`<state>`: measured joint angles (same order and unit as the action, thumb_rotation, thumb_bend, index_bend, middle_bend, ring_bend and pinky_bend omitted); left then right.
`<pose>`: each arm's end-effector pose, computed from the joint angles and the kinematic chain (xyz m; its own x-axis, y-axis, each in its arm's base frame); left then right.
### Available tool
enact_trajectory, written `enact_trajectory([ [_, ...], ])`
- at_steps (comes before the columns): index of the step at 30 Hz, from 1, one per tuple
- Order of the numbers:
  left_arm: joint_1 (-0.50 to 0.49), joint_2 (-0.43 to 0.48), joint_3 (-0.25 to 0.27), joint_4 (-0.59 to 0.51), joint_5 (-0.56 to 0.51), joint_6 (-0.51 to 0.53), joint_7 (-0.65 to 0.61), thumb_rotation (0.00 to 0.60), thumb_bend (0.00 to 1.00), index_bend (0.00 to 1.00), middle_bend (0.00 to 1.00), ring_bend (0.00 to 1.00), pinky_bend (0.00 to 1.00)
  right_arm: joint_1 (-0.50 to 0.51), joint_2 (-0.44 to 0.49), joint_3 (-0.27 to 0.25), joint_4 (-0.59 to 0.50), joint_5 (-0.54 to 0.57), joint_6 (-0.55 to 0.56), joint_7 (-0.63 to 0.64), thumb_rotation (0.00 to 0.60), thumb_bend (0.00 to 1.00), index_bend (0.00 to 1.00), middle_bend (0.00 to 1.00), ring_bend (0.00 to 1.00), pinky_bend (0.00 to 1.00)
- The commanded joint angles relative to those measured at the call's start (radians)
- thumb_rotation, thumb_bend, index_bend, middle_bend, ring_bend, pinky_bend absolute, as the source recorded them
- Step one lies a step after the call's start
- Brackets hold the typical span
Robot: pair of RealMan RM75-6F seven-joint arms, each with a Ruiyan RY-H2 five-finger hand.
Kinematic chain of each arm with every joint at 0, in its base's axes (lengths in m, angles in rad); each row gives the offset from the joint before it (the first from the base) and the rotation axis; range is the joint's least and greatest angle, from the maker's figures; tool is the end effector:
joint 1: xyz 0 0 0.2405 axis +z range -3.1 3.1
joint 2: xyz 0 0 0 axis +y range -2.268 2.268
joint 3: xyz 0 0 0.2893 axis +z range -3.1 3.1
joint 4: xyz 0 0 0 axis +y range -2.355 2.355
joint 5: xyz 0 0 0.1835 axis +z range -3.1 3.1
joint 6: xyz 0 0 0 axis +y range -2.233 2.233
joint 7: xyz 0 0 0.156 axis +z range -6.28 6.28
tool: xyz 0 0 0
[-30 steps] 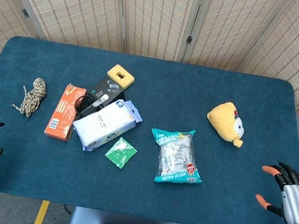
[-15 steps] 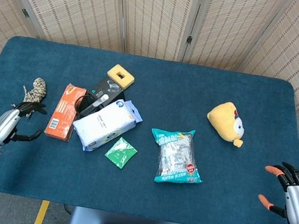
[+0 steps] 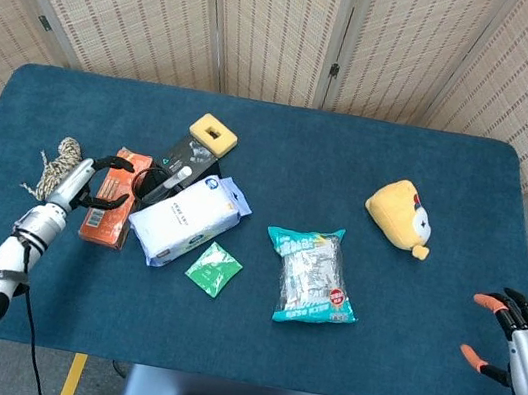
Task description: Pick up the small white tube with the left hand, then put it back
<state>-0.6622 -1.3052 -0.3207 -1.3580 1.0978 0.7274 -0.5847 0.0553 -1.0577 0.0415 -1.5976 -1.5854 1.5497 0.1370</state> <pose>-0.2444 0.4149 0.1139 -0.2890 0.3079 0.9065 0.9566 0.0564 0.2858 -0.3245 -0.1818 0.2221 0.3409 0.0370 0.9394 -0.9368 -0.0702 0.3428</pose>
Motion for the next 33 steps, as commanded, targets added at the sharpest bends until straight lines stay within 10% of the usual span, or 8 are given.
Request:
enact_trajectory([
  [1, -0.048, -0.05, -0.017, 0.063, -0.06, -0.048, 0.035, 0.6, 0.35, 0.37, 0.27, 0.21, 0.15, 0.001, 0.001, 0.0, -0.002, 0.001, -0.003, -0.001, 0.6, 0.06, 0.28, 0.28, 0.15, 0.2],
  [20, -0.17, -0.167, -0.036, 0.208, -0.267, -0.132, 0.223, 0.6, 0.34, 0.29, 0.21, 0.13, 0.14, 0.002, 0.005, 0.005, -0.015, 0.016, -0.014, -0.019, 0.6, 0.06, 0.28, 0.28, 0.15, 0.2],
  [33, -0.204, -0.204, -0.043, 0.213, -0.333, -0.112, 0.311, 0.6, 0.34, 0.41, 0.22, 0.13, 0.14, -0.003, 0.003, 0.005, -0.01, 0.025, -0.016, -0.015, 0.6, 0.06, 0.28, 0.28, 0.15, 0.2],
])
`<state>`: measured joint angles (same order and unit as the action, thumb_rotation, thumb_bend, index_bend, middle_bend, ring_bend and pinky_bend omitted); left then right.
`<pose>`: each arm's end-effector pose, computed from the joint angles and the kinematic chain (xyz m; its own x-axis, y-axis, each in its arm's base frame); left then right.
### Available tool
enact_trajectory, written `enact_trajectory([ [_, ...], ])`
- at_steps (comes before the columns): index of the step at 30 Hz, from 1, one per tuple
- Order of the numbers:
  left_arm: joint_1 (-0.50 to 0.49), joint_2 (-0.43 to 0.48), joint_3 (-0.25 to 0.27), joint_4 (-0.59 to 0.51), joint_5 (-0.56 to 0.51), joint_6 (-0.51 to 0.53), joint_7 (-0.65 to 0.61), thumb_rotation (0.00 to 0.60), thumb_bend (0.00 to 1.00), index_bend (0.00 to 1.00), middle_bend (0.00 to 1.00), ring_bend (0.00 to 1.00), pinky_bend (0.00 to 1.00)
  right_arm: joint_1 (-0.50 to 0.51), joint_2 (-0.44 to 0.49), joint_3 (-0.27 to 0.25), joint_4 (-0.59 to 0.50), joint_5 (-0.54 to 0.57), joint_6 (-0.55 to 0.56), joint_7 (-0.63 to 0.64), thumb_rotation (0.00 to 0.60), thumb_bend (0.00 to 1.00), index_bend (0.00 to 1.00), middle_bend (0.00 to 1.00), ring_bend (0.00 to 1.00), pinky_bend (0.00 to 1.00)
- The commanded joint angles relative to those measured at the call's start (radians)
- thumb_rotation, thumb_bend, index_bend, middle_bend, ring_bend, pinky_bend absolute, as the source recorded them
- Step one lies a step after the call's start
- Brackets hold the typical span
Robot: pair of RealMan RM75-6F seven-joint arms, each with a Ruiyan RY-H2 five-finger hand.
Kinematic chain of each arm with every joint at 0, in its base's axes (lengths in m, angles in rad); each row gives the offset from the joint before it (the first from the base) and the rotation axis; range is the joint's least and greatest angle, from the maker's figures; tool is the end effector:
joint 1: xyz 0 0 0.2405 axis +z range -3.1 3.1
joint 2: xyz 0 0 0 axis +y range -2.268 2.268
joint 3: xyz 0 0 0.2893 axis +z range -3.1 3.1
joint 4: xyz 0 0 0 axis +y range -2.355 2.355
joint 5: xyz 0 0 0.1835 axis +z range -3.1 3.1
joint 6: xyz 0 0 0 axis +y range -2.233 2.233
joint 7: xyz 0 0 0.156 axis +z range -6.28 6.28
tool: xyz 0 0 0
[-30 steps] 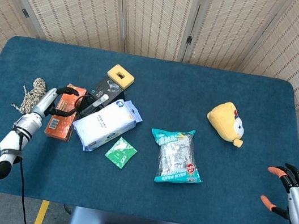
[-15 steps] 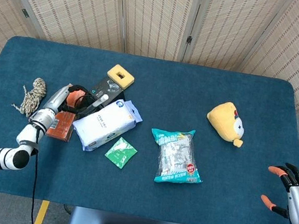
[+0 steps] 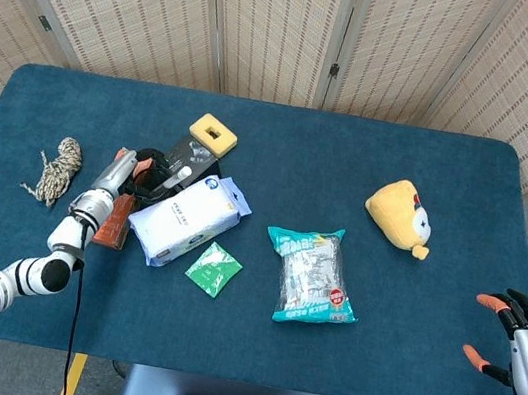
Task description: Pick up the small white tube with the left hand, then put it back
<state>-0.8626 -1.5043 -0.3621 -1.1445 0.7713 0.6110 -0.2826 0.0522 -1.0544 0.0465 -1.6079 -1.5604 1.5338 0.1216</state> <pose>-0.2052 0.4692 0.0545 -0.2339 0.3300 0.9145 0.9714 0.1191 0.2055 -0.3276 -0.1819 0.2226 0.3487 0.0287 0.9368 -0.9359 -0.0414 0.3497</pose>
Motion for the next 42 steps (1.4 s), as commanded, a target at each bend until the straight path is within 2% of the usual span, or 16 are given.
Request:
enact_trajectory([
  [1, -0.005, -0.007, -0.002, 0.0, -0.011, 0.007, 0.015, 0.6, 0.34, 0.42, 0.22, 0.13, 0.14, 0.0, 0.0, 0.0, 0.001, 0.0, 0.0, 0.0, 0.6, 0.06, 0.28, 0.28, 0.15, 0.2],
  [25, -0.014, -0.037, -0.018, 0.013, -0.075, 0.023, 0.073, 0.6, 0.36, 0.52, 0.24, 0.15, 0.14, -0.002, -0.005, 0.002, 0.011, 0.005, -0.004, 0.01, 0.6, 0.06, 0.28, 0.28, 0.15, 0.2],
  [42, -0.022, -0.051, -0.028, 0.025, -0.096, 0.009, 0.087, 0.6, 0.36, 0.52, 0.24, 0.15, 0.14, -0.003, -0.005, 0.003, 0.01, 0.009, -0.006, 0.007, 0.6, 0.06, 0.28, 0.28, 0.15, 0.2],
])
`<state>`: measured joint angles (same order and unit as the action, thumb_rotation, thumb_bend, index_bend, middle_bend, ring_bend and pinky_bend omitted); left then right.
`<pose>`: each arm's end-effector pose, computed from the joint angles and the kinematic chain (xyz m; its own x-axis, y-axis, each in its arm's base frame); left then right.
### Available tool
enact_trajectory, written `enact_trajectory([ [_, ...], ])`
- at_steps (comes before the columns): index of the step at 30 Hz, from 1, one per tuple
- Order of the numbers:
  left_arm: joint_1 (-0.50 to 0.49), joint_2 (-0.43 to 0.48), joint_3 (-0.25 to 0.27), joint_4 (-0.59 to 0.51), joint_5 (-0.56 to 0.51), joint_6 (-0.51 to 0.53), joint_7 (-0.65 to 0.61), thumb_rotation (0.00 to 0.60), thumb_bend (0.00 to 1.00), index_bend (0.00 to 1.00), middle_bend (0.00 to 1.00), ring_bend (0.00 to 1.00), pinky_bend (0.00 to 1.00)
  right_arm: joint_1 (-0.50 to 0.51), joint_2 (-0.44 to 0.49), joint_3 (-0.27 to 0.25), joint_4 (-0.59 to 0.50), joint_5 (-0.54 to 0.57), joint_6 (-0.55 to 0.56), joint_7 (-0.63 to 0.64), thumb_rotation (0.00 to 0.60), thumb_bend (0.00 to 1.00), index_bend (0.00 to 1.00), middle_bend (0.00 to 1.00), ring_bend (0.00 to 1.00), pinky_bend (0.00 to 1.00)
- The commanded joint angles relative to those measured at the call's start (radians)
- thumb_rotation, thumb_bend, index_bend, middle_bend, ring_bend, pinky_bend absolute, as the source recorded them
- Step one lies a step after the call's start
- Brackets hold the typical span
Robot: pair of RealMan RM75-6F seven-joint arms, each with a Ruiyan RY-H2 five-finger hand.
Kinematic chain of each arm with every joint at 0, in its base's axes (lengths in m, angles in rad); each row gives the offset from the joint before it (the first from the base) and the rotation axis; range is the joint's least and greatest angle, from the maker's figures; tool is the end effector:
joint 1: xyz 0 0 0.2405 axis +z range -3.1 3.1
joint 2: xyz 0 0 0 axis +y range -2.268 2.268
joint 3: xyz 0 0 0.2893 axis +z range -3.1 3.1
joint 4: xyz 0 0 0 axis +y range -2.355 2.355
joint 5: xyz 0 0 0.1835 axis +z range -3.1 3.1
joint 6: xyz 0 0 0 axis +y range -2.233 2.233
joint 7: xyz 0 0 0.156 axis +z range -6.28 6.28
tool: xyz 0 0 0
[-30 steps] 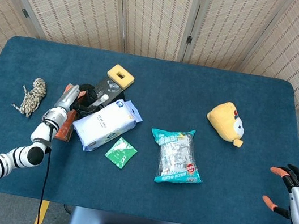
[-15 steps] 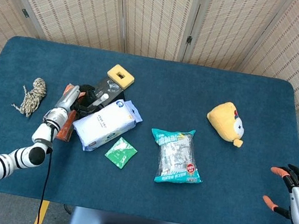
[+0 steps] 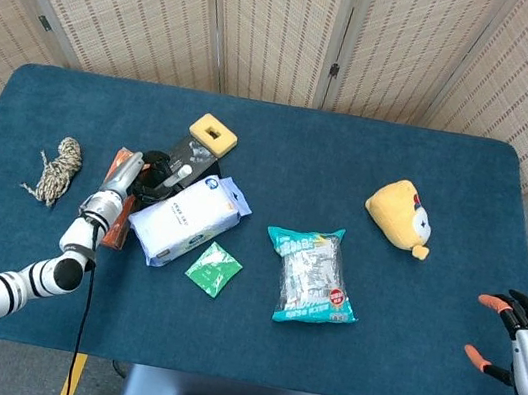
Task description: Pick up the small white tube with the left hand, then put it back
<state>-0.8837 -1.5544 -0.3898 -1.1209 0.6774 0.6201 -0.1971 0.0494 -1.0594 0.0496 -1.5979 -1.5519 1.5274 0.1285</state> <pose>-0.1979 0.4731 0.0399 -0.2559 0.3175 0.9131 0.9642 0.1511 0.2177 -0.3310 -0.1816 0.2220 0.3468 0.0255 0.9376 -0.9372 -0.0297 0.3474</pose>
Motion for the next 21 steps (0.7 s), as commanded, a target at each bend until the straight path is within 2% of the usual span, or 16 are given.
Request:
enact_trajectory([
  [1, -0.001, -0.001, -0.001, 0.002, -0.003, -0.001, 0.003, 0.6, 0.36, 0.53, 0.24, 0.15, 0.14, -0.001, 0.0, 0.0, 0.001, 0.0, 0.001, 0.001, 0.6, 0.06, 0.28, 0.28, 0.15, 0.2],
  [9, 0.002, 0.003, -0.01, 0.002, -0.014, -0.004, -0.002, 0.6, 0.38, 0.57, 0.26, 0.16, 0.14, 0.0, -0.001, 0.0, 0.0, -0.001, 0.001, 0.0, 0.6, 0.06, 0.28, 0.28, 0.15, 0.2],
  [17, 0.035, 0.009, -0.061, -0.012, 0.0, 0.005, -0.09, 0.6, 0.51, 0.63, 0.33, 0.21, 0.14, 0.0, -0.002, 0.001, -0.001, -0.005, 0.003, 0.003, 0.6, 0.06, 0.28, 0.28, 0.15, 0.2],
  [21, 0.075, 0.029, -0.097, -0.035, 0.036, 0.026, -0.168, 0.6, 0.53, 0.63, 0.34, 0.22, 0.14, 0.001, -0.003, 0.001, 0.0, -0.009, 0.004, 0.006, 0.6, 0.06, 0.28, 0.28, 0.15, 0.2],
])
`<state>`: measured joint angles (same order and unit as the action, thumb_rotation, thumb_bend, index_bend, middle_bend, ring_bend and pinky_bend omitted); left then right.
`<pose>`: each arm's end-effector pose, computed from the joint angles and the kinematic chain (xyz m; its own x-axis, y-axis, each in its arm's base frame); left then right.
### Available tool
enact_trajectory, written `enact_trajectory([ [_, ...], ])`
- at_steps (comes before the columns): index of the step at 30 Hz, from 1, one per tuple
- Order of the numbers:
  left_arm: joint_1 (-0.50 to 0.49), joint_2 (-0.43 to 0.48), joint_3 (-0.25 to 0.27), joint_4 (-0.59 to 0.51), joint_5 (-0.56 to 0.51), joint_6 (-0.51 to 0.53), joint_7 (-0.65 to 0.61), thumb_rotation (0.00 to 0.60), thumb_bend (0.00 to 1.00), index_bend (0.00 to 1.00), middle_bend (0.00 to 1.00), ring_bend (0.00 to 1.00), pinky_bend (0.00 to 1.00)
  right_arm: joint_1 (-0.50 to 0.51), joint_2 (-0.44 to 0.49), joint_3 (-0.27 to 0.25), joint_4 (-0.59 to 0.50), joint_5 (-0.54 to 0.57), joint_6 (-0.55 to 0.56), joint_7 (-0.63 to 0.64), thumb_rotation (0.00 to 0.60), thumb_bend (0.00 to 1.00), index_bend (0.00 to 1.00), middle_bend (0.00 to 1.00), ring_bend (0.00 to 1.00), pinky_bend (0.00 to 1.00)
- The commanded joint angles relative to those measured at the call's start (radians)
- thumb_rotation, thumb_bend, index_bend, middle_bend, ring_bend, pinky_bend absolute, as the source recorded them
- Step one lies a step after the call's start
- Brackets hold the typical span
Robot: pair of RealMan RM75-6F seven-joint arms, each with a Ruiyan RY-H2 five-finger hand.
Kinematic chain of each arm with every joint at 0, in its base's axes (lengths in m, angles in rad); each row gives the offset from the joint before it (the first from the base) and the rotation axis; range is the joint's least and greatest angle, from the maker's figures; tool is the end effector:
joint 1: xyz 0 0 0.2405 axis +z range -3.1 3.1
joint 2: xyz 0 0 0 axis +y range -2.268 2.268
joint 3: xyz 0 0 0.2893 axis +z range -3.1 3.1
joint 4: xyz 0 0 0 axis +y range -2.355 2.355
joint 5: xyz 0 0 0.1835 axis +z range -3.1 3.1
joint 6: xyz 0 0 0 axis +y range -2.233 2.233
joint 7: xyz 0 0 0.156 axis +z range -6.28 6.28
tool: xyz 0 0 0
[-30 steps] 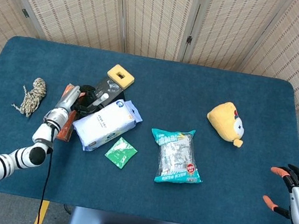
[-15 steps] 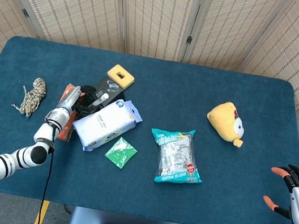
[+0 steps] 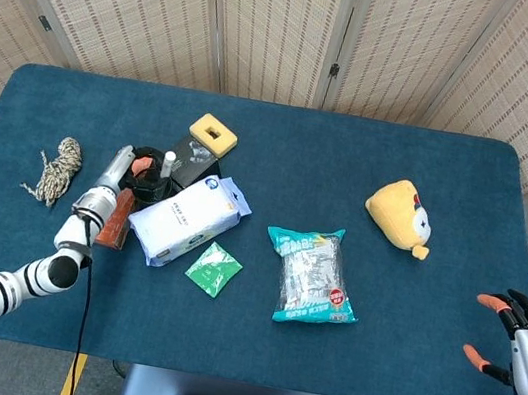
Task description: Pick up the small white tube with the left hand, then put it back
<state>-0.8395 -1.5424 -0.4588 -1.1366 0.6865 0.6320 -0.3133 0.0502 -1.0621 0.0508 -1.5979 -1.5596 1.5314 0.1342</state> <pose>-0.2053 0.4735 0.0554 -0.4155 0.2380 0.8779 0.9059 0.1948 0.3760 -0.3294 -0.1821 0.2213 0.3390 0.0296 0.9403 -0.9396 -0.0390 0.3399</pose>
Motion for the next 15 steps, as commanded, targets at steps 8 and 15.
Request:
enact_trajectory([
  [8, 0.141, 0.096, -0.105, -0.11, 0.129, 0.023, -0.261, 0.6, 0.53, 0.63, 0.36, 0.24, 0.15, 0.002, -0.002, -0.001, 0.0, -0.009, 0.003, 0.004, 0.6, 0.06, 0.28, 0.28, 0.15, 0.2],
  [15, 0.25, 0.171, -0.219, -0.239, 0.187, 0.026, -0.523, 0.6, 0.53, 0.63, 0.37, 0.24, 0.15, 0.01, -0.005, 0.0, -0.002, -0.016, -0.002, 0.004, 0.6, 0.06, 0.28, 0.28, 0.15, 0.2],
])
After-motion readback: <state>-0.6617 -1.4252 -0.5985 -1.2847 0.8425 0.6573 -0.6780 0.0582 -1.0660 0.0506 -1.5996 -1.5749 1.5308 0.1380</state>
